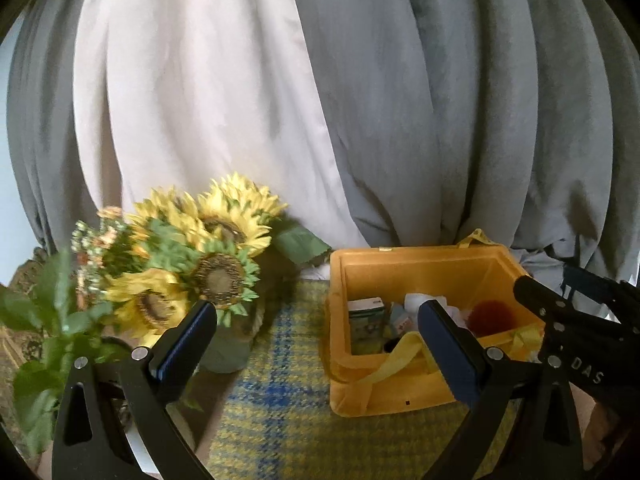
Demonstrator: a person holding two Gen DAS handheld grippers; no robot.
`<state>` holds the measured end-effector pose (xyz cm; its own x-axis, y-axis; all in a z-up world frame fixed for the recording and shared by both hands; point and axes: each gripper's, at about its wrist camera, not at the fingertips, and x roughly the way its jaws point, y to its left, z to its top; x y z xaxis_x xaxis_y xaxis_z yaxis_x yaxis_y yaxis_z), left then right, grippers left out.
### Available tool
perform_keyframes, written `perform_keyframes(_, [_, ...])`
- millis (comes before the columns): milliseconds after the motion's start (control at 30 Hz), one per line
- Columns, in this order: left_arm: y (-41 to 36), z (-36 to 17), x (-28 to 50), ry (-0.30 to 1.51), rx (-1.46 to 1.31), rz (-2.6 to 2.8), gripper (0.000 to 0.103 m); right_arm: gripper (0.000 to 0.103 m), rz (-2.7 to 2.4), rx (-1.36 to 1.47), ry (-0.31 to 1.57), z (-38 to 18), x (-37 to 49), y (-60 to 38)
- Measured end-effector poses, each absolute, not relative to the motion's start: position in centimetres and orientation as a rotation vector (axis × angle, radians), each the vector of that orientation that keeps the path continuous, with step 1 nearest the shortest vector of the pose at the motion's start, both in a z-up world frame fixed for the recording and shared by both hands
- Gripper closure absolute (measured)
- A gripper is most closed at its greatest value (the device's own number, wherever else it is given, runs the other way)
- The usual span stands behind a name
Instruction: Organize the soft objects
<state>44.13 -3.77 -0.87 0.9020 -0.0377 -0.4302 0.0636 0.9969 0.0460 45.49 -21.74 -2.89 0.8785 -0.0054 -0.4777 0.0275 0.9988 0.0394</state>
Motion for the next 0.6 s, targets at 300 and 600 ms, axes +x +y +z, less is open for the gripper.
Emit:
perform_keyframes(300, [-2.3,0.1,38.6,0.378,0.101,-0.040,0.000,0.025,-0.067,0.064,0.481,-2.1,39.5,-21.1])
perform_keyframes(600, [-0.3,0.0,33.6,0.379,0.118,-0.116,0.000,0.025,-0.138,0.057,0.445,-1.7,33.0,-18.6])
